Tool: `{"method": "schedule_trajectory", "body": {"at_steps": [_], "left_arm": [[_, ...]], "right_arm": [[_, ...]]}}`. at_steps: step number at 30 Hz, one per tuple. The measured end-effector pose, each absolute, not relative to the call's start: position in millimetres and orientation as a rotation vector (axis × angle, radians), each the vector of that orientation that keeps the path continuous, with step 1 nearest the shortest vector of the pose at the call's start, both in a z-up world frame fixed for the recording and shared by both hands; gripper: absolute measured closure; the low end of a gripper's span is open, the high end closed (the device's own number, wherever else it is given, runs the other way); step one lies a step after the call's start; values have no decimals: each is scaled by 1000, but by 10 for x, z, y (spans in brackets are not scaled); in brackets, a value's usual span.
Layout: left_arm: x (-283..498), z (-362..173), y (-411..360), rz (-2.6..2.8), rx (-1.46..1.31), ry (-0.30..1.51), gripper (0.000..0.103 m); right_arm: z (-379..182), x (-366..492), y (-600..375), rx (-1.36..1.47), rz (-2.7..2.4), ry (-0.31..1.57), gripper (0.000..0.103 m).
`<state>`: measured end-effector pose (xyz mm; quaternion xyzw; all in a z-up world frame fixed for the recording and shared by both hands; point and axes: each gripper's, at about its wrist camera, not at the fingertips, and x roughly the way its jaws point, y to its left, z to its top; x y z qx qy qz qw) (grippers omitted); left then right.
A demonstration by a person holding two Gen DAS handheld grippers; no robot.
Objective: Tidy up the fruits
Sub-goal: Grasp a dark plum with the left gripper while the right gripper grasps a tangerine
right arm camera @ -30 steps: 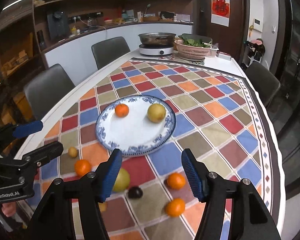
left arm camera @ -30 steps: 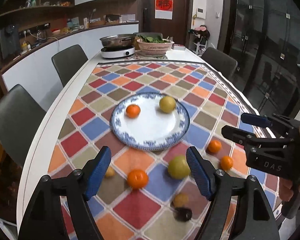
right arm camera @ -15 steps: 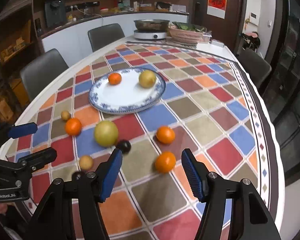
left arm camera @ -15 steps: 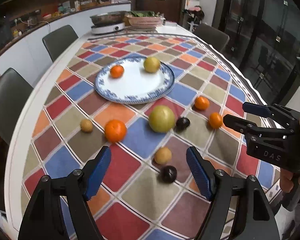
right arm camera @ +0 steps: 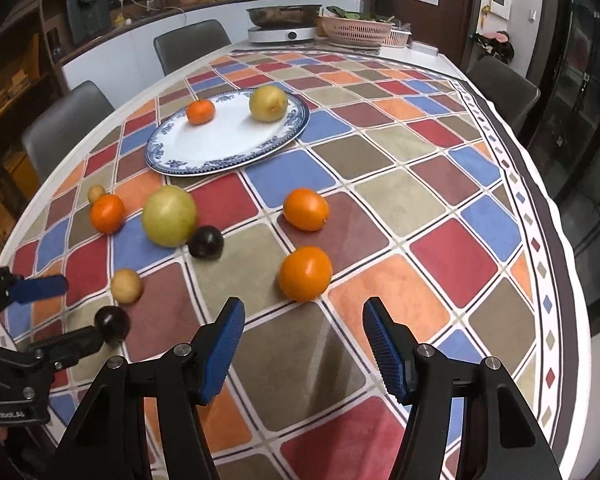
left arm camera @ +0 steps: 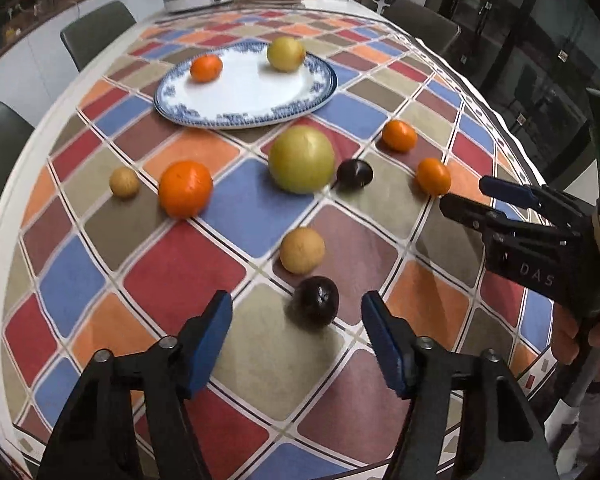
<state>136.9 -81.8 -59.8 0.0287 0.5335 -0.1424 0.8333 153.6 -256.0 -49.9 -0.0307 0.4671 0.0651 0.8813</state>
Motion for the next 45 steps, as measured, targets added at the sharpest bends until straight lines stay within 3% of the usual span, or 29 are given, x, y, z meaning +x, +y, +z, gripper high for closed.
{"method": "schedule_trajectory", "body": {"at_steps": [11,19,26,45], "left_arm": [[1409,-699,-880,-324,51,1159,58],[1448,-743,-888,-343,40,1174,75],[1444,-745,-879,-357,30,1171,76],[1350,-483,-797,-378,17,1066,76]], "right_arm": [[-621,1732,-2591,-53,155,986,42],[-701,1864,-2551,-69,168,1008,52],[-754,1900,-2543,-76,160,1012,68],[-374,1474,-2375,-16,238,962,68]]}}
